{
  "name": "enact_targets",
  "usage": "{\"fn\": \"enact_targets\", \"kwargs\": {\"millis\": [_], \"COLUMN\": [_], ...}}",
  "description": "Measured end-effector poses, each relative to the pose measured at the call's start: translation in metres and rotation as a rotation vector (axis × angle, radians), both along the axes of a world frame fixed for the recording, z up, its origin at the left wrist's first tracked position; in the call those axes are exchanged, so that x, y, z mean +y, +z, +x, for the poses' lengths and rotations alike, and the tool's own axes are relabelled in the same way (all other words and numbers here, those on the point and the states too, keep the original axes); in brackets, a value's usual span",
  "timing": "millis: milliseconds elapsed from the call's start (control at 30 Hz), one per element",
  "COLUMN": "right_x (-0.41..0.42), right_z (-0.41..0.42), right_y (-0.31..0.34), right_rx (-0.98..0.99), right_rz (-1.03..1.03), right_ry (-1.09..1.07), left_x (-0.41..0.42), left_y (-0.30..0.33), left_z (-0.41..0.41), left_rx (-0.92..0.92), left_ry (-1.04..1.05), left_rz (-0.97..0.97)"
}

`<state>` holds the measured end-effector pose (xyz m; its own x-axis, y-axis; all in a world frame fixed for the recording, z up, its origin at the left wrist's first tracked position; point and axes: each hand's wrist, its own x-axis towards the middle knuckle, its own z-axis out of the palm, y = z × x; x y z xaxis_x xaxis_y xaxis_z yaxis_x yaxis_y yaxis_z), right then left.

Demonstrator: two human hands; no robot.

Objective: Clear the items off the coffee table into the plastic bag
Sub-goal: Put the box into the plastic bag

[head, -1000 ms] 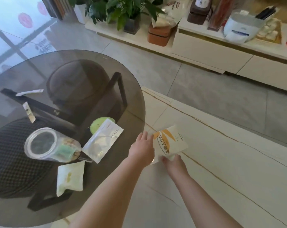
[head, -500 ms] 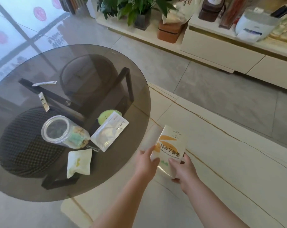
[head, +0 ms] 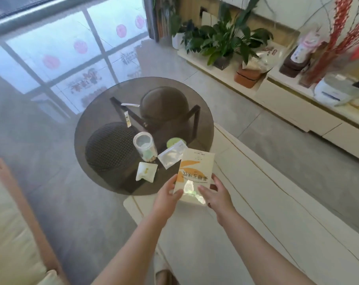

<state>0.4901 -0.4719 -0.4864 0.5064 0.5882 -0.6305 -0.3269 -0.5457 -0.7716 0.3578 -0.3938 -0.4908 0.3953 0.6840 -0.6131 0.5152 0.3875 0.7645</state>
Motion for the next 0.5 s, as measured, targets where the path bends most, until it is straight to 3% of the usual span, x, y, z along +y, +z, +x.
{"fn": "enact_targets", "kwargs": {"millis": [500], "right_x": [0.008], "right_z": [-0.192], "right_y": [0.104], "right_rx": [-0.001], "right_rz": [0.135], "right_ry": [0.598], "left_x": [-0.075], "left_y": [0.108], "left_z": [-0.222], "left_rx": [-0.045], "left_ry": [0.555], "left_rz": [0.045]}}
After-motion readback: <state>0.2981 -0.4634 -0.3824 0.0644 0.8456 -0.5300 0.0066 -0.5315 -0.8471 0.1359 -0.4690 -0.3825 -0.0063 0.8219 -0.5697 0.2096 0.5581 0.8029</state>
